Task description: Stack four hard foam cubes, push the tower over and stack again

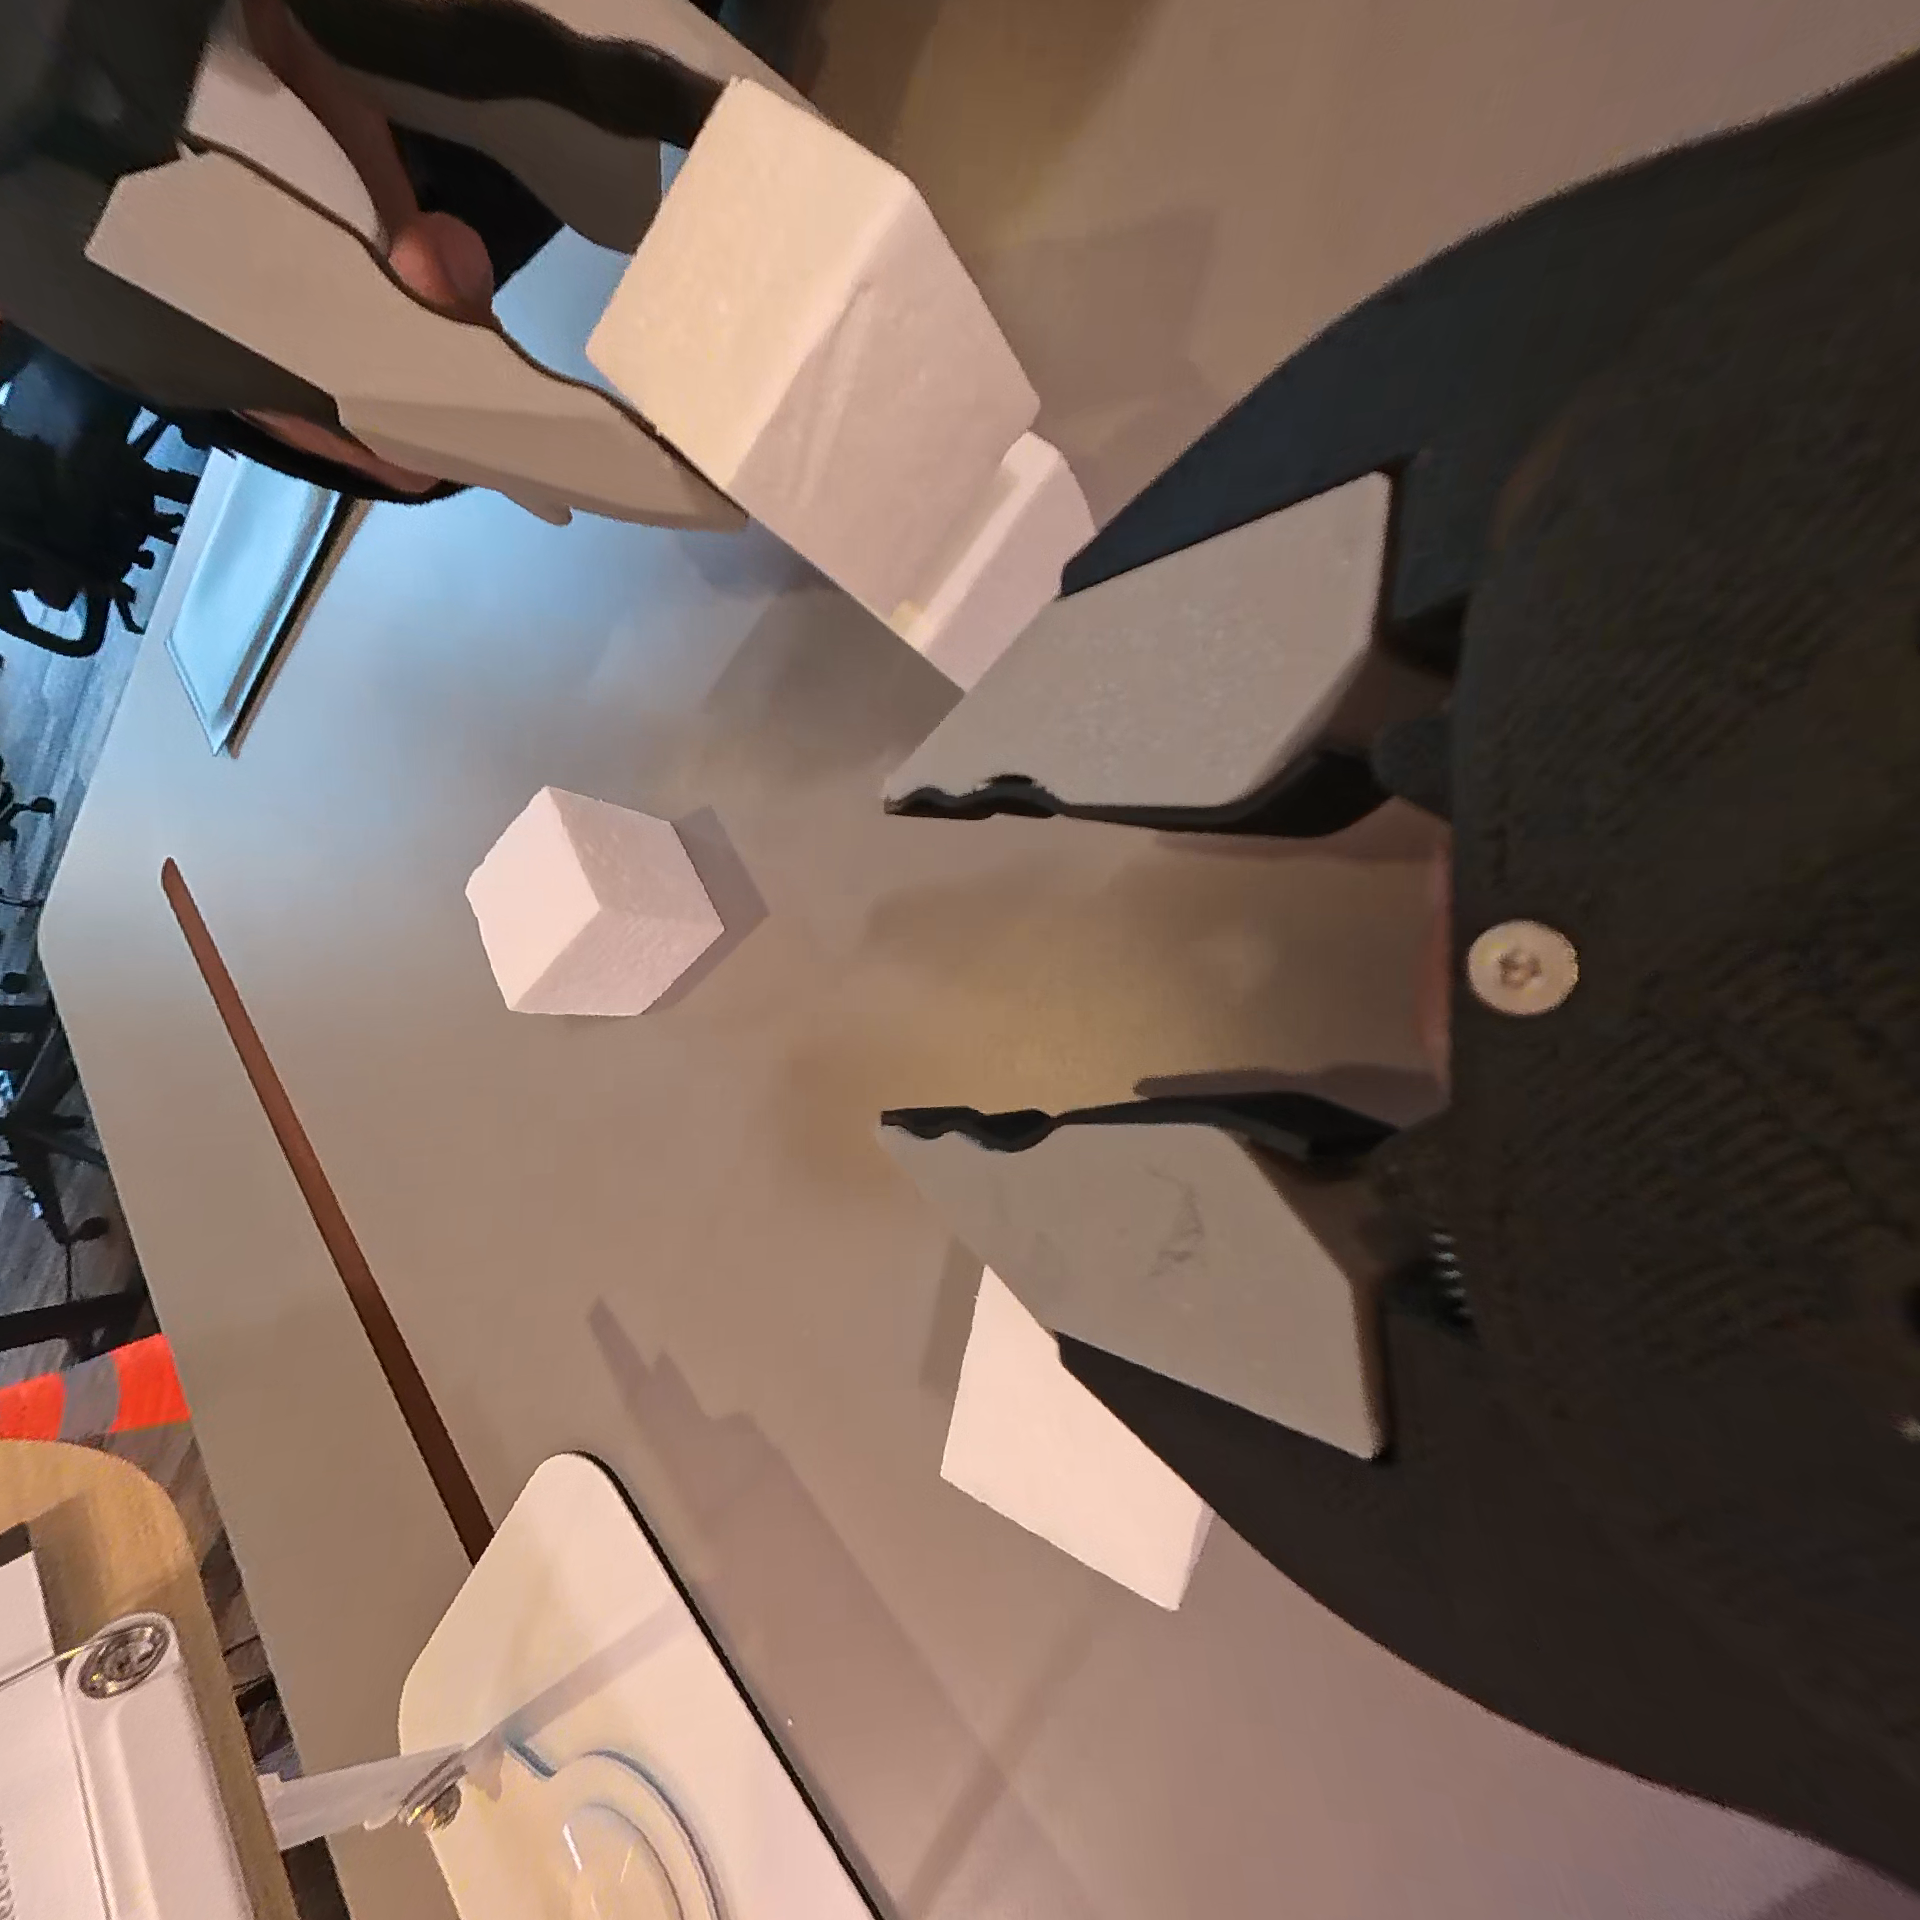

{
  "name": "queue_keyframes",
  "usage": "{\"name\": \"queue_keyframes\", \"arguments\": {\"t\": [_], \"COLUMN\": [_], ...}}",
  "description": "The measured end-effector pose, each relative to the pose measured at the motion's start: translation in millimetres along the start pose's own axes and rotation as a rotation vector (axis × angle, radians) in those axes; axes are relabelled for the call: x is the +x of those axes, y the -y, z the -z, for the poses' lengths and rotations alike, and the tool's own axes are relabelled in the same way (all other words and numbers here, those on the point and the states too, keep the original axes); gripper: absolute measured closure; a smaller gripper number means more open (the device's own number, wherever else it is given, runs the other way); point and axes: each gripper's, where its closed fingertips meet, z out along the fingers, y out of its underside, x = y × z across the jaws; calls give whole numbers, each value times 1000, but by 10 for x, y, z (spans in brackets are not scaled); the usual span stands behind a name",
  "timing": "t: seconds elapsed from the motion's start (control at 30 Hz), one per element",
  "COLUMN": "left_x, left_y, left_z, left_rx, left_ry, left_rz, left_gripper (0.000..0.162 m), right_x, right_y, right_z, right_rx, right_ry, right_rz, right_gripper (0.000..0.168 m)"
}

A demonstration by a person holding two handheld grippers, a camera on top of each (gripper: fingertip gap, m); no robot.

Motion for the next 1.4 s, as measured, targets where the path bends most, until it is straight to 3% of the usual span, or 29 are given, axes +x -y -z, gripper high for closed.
{"name": "queue_keyframes", "arguments": {"t": [1.13, 1.4], "left_x": [-30, -60], "left_y": [-19, -14], "left_z": [0, 17], "left_rx": [-5, 2], "left_ry": [2, 7], "left_rz": [9, 17], "left_gripper": [108, 107], "right_x": [12, 122], "right_y": [-123, 125], "right_z": [-68, 197], "right_rx": [-50, 79], "right_ry": [-9, -87], "right_rz": [-16, -35], "right_gripper": [111, 98]}}
